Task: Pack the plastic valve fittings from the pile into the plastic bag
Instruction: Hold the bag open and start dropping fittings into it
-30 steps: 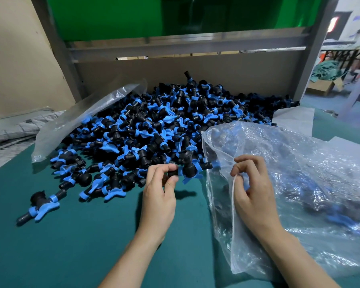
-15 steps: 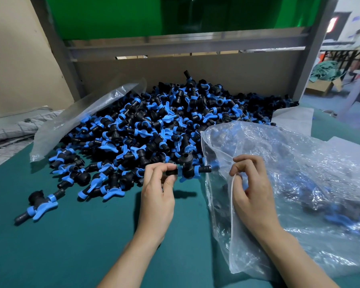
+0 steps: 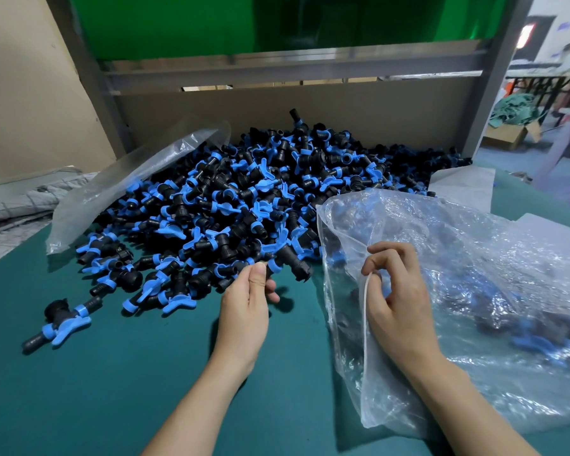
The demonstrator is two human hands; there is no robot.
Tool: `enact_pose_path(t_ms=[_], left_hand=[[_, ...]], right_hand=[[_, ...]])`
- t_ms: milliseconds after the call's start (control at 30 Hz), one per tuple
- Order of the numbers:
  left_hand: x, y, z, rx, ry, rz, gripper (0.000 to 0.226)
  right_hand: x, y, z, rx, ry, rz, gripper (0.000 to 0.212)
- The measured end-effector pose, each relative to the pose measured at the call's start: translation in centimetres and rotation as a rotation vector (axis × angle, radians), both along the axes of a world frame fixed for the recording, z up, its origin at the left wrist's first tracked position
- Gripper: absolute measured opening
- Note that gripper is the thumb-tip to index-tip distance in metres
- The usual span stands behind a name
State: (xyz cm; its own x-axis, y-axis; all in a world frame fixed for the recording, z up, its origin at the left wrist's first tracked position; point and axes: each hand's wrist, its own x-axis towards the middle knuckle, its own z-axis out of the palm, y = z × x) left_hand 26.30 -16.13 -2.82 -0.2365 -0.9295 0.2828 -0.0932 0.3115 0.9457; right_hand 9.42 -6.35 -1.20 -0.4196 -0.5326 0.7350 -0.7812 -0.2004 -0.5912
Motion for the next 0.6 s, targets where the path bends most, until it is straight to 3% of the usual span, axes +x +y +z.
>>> enact_pose_path(t_ms=[500,600], left_hand=[[0.21,-0.01,-0.10,0.075,-0.019,0.089,0.068],[0.30,0.24,-0.05,0.069,-0.011,0.045,0.062]], right_hand=[[0.03,-0.08,-0.02,-0.010,-0.005,0.004,0.013],[0.11,-0.17,0.12,-0.013,-0.013,-0.002,0.012]])
